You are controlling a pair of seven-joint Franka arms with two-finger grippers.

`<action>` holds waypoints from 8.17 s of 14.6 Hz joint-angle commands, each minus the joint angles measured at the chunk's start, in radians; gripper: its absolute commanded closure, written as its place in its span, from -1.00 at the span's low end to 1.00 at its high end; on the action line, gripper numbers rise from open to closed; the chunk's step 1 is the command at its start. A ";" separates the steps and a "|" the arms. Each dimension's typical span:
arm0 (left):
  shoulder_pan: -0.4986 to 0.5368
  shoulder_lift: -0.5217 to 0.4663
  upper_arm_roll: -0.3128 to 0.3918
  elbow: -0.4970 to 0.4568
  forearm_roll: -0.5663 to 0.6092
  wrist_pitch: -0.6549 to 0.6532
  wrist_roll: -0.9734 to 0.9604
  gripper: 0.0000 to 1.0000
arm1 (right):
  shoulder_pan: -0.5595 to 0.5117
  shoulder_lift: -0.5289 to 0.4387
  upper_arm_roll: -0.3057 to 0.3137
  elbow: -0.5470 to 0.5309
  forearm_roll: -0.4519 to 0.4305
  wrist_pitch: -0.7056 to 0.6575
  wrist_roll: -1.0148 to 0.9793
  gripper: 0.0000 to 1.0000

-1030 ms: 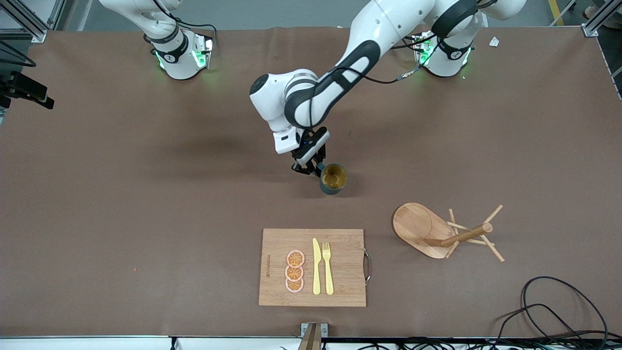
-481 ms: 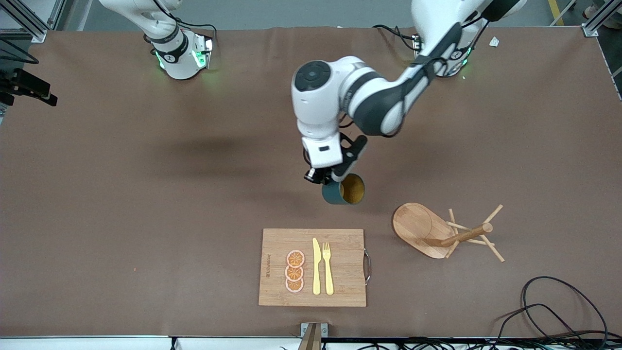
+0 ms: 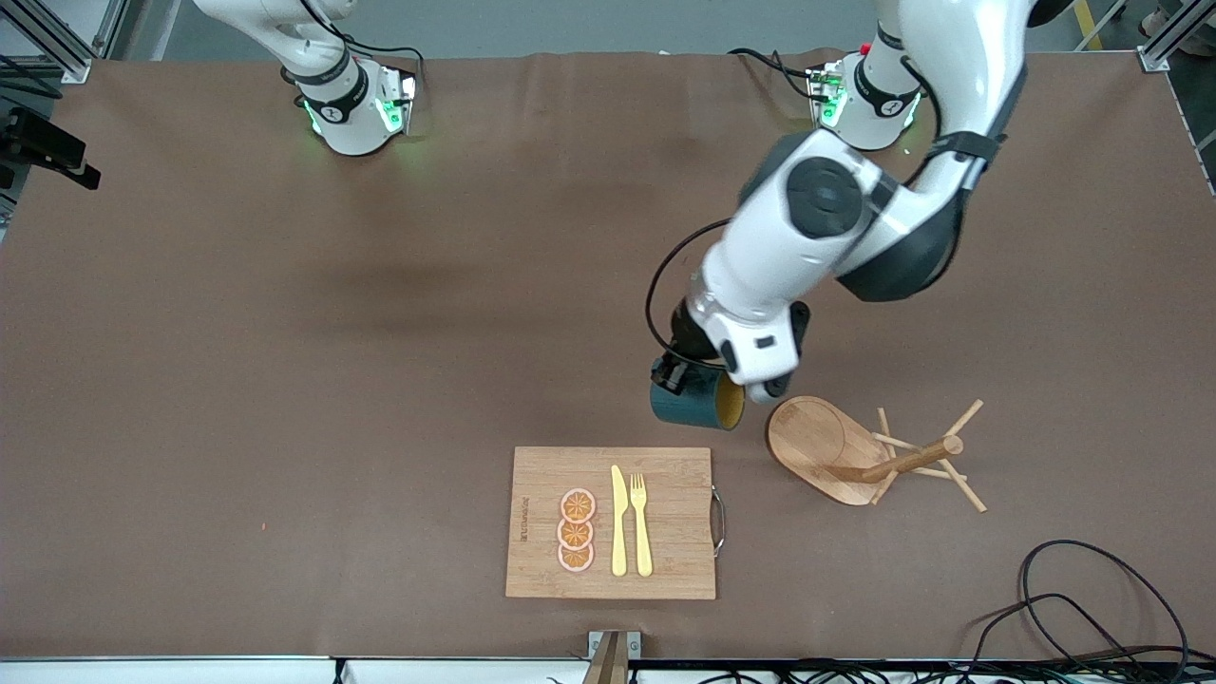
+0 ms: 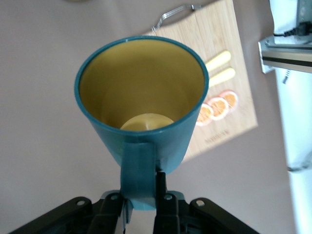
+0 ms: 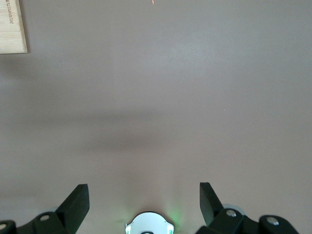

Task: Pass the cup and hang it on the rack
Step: 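Lift the teal mug with the left gripper toward the wooden rack, then hang the mug handle onto a rack peg with the left gripper, then open the left gripper and pull it away from the mug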

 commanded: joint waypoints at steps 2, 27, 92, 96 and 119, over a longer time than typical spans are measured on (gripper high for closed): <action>0.144 -0.048 -0.022 -0.025 -0.320 0.047 0.171 0.99 | -0.007 -0.020 0.003 -0.022 0.011 -0.004 0.005 -1.00; 0.744 0.020 -0.198 -0.277 -0.939 -0.216 1.167 0.98 | -0.002 -0.018 0.003 -0.025 0.049 0.008 0.001 -1.00; 0.889 -0.143 -0.189 -0.332 -0.834 -0.311 1.157 -1.00 | 0.004 -0.018 0.006 -0.029 0.014 -0.005 -0.012 -1.00; 0.887 -0.200 -0.201 -0.234 -0.590 -0.374 1.126 -1.00 | 0.004 -0.018 0.006 -0.029 0.014 -0.005 -0.012 -1.00; 0.286 -0.390 0.223 -0.022 0.107 -0.644 1.572 -1.00 | 0.009 -0.018 0.009 -0.028 0.014 -0.003 -0.018 -1.00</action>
